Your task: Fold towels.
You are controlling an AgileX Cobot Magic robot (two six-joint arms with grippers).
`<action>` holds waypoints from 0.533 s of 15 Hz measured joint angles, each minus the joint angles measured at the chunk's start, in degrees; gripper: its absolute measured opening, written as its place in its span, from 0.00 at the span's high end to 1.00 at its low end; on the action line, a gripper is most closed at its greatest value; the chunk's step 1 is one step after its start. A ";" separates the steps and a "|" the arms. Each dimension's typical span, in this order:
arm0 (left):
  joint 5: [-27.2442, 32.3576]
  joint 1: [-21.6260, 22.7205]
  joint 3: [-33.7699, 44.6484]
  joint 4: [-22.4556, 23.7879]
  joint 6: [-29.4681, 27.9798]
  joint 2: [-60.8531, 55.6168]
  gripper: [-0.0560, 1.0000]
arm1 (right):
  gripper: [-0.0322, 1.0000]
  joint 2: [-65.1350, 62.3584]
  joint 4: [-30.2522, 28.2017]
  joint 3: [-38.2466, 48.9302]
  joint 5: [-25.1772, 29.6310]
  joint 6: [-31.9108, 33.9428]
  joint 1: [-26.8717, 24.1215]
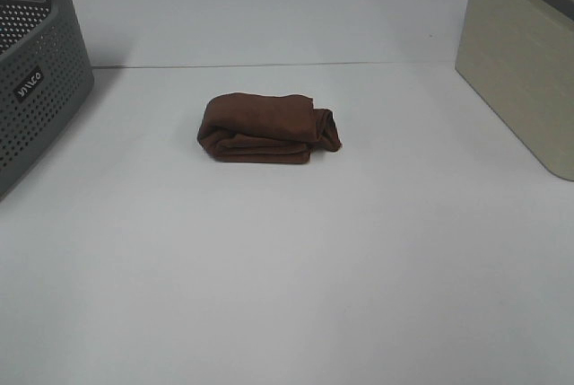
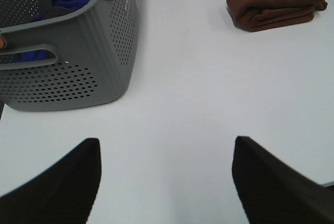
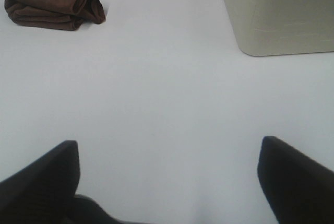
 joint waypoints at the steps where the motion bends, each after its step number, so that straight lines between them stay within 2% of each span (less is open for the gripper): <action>1: 0.00 0.00 0.00 0.00 0.00 0.00 0.30 | 0.13 -1.09 0.06 0.00 0.00 0.00 0.00; 8: 0.00 0.00 0.00 0.00 0.00 0.00 0.30 | 0.13 -2.69 0.06 0.00 -0.06 0.00 -0.06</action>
